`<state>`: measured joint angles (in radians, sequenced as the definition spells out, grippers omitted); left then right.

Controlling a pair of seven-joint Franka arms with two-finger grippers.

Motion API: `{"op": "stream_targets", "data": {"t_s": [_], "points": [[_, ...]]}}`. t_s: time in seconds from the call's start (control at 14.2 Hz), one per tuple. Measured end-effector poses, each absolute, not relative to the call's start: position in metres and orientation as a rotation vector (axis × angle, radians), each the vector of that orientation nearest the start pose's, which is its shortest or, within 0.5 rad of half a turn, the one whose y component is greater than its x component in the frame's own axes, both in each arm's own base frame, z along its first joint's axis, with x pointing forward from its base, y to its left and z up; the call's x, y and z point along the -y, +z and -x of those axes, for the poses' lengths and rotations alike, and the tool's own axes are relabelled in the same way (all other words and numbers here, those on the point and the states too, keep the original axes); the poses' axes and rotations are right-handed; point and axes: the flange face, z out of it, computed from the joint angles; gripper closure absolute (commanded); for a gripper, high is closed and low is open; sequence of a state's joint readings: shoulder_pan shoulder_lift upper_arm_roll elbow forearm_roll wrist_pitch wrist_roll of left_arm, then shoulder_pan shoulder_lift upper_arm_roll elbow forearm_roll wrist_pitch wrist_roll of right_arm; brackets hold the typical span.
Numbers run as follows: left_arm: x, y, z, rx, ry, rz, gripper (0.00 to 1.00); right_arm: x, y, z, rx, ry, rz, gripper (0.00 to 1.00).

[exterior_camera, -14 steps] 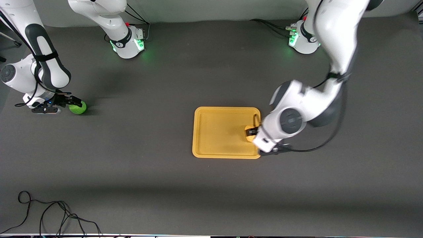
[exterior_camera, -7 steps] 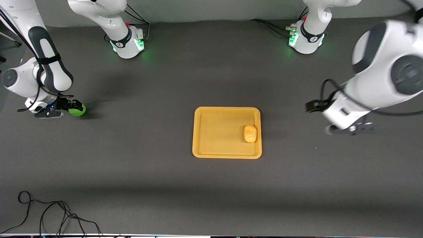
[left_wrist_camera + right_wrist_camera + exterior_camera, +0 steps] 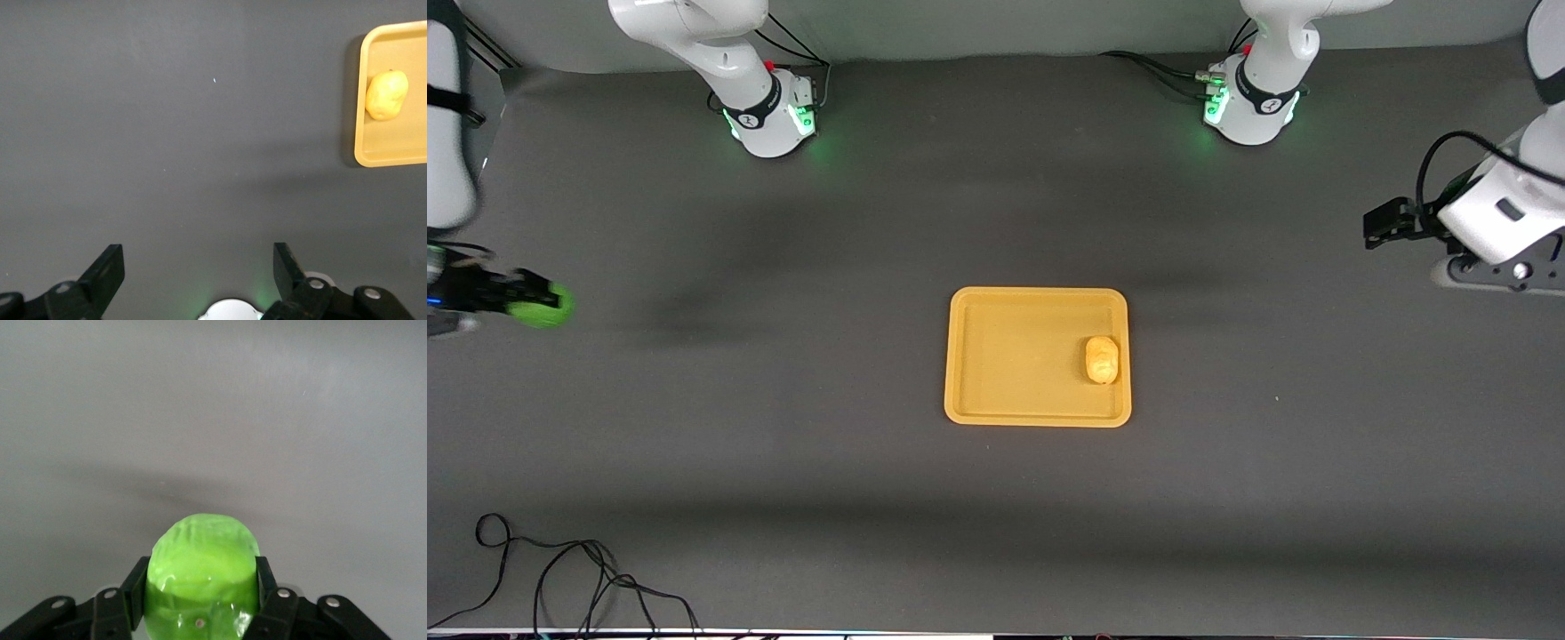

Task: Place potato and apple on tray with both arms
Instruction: 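Carry the green apple over the tray with the right gripper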

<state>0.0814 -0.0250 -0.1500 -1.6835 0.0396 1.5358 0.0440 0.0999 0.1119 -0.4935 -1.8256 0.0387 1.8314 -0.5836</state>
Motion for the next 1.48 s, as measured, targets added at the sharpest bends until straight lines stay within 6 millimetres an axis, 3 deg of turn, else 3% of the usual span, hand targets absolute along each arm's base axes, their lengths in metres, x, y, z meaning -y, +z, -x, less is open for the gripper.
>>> {"op": "stream_targets", "data": {"t_s": [0.14, 0.28, 0.42, 0.63, 0.85, 0.99, 1.2, 1.34, 1.48], "points": [[0.027, 0.577, -0.528, -0.191, 0.133, 3.083, 0.0, 0.179, 0.528, -0.559, 0.322, 0.105, 3.114, 0.65], [0.015, 0.572, -0.526, -0.172, 0.077, 3.085, 0.0, 0.125, 0.557, -0.577, 0.344, 0.068, 3.13, 0.65], [0.006, 0.57, -0.53, -0.15, 0.039, 3.088, 0.0, 0.055, 0.565, -0.593, 0.326, 0.042, 3.147, 0.65], [0.003, 0.559, -0.538, -0.144, 0.055, 3.092, 0.0, -0.072, 0.563, -0.61, 0.248, 0.011, 3.146, 0.65], [0.002, 0.55, -0.549, -0.147, 0.079, 3.096, 0.0, -0.195, 0.544, -0.619, 0.092, 0.007, 3.133, 0.65], [0.001, 0.55, -0.553, -0.15, 0.078, 3.098, 0.0, -0.285, 0.518, -0.617, -0.056, 0.001, 3.153, 0.65], [0.001, 0.553, -0.554, -0.152, 0.073, 3.098, 0.0, -0.431, 0.474, -0.587, -0.264, -0.001, 3.118, 0.65], [0.001, 0.554, -0.555, -0.153, 0.068, 3.098, 0.0, -0.495, 0.444, -0.562, -0.361, 0.03, 3.065, 0.65], [0.002, 0.554, -0.554, -0.154, 0.069, 3.098, 0.0, -0.526, 0.415, -0.549, -0.379, 0.051, 3.048, 0.65]]}}
